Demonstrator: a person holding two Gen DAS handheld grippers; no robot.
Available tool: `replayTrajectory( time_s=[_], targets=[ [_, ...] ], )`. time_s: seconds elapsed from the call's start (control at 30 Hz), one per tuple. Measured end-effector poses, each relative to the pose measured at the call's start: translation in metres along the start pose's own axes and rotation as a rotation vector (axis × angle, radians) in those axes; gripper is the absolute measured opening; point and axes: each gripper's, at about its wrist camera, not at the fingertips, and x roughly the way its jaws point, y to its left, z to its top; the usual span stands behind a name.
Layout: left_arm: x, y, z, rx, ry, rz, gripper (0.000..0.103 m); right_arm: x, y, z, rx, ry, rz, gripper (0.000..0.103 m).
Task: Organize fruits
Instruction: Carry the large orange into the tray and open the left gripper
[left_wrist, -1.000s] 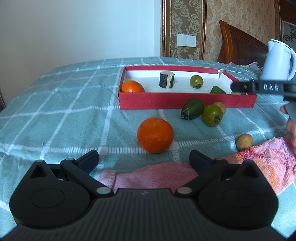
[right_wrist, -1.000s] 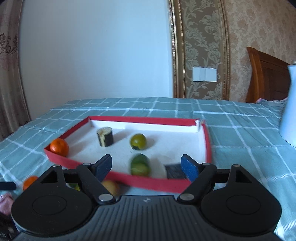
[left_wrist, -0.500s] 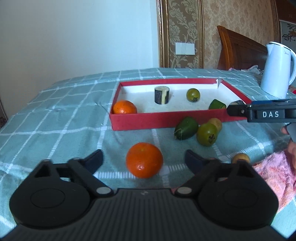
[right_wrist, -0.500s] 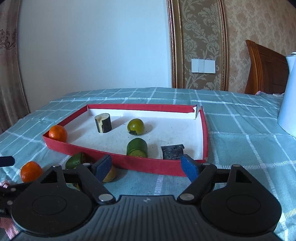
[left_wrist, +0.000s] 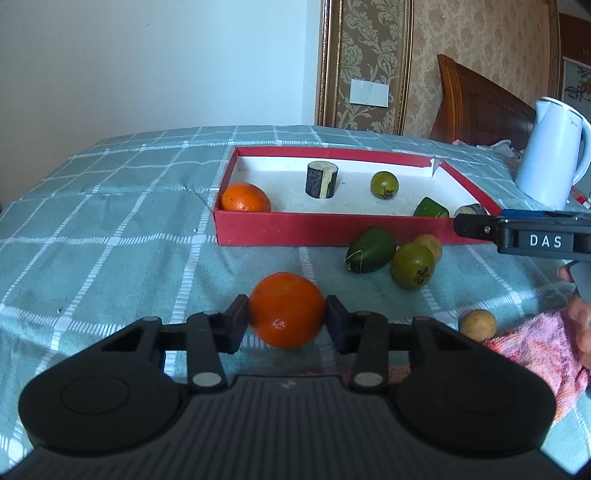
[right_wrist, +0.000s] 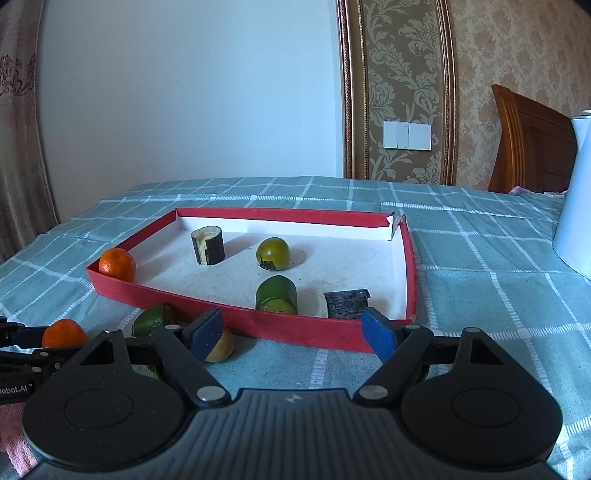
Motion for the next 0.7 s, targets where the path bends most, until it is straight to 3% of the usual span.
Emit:
replayTrajectory(
  time_s=[0.4, 0.7],
  targets=[
    [-0.009, 0.0, 0.033, -0.005, -0.054, -0.017, 0.04, 0.001, 0.0, 0.0, -0.003, 0.01, -0.001, 0.082],
    [0.025, -0.012, 0.072, 0.013, -0.095, -0.007, 0.04, 0.004, 0.002, -0.002, -0.013, 0.016, -0.01, 0.082]
  ],
)
